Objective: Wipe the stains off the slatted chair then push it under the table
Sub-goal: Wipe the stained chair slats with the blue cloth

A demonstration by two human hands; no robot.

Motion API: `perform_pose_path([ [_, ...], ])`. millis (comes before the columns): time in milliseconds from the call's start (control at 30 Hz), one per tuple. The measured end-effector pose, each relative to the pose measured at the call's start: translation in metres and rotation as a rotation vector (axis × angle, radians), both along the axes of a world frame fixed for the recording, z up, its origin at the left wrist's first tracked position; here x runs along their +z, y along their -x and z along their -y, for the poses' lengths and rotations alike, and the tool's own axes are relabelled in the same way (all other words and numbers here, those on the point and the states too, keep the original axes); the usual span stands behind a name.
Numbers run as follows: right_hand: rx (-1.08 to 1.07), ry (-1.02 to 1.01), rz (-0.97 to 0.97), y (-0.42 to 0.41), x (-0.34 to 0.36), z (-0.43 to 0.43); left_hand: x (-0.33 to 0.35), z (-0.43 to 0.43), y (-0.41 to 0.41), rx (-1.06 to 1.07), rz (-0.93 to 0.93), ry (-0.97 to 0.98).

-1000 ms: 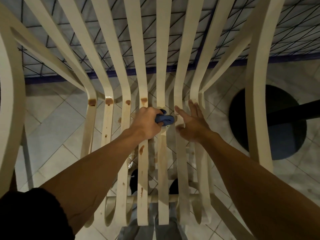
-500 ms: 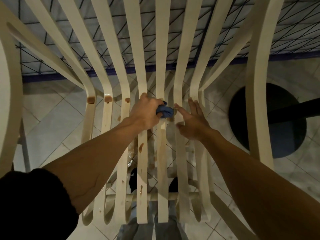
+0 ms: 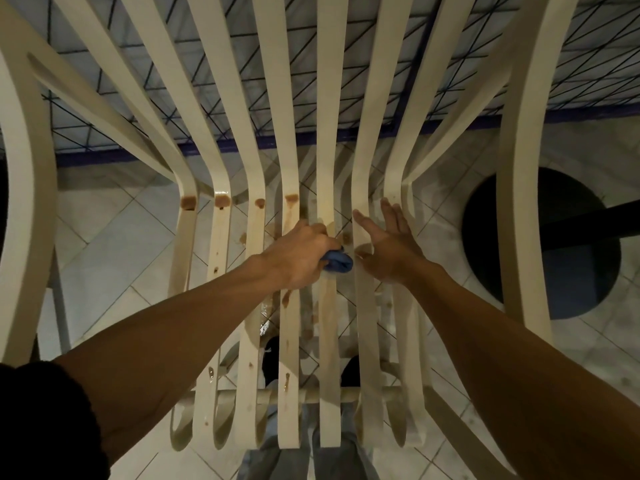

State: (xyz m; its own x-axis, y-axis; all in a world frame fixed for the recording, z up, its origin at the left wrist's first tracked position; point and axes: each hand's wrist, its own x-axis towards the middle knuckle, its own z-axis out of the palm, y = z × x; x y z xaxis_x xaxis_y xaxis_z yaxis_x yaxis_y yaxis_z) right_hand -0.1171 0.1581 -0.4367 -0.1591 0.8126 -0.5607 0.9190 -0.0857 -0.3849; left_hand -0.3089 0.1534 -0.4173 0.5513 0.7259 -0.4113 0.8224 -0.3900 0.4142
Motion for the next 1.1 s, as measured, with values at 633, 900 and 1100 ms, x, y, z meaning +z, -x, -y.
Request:
perform_pose_path([
  [633, 0.007, -0.013, 0.014, -0.001, -0.004, 0.000, 0.000, -0.001, -0.004, 0.082, 0.089, 0.002],
  [900, 0.021, -0.023, 0.028, 0.000, -0.003, 0.001, -0.001, -0.005, -0.004, 0.295, 0.133, -0.062],
  [1100, -0.002, 0.008, -0.004, -0.002, 0.003, 0.001, 0.008, 0.029, 0.002, 0.216, 0.172, 0.057],
])
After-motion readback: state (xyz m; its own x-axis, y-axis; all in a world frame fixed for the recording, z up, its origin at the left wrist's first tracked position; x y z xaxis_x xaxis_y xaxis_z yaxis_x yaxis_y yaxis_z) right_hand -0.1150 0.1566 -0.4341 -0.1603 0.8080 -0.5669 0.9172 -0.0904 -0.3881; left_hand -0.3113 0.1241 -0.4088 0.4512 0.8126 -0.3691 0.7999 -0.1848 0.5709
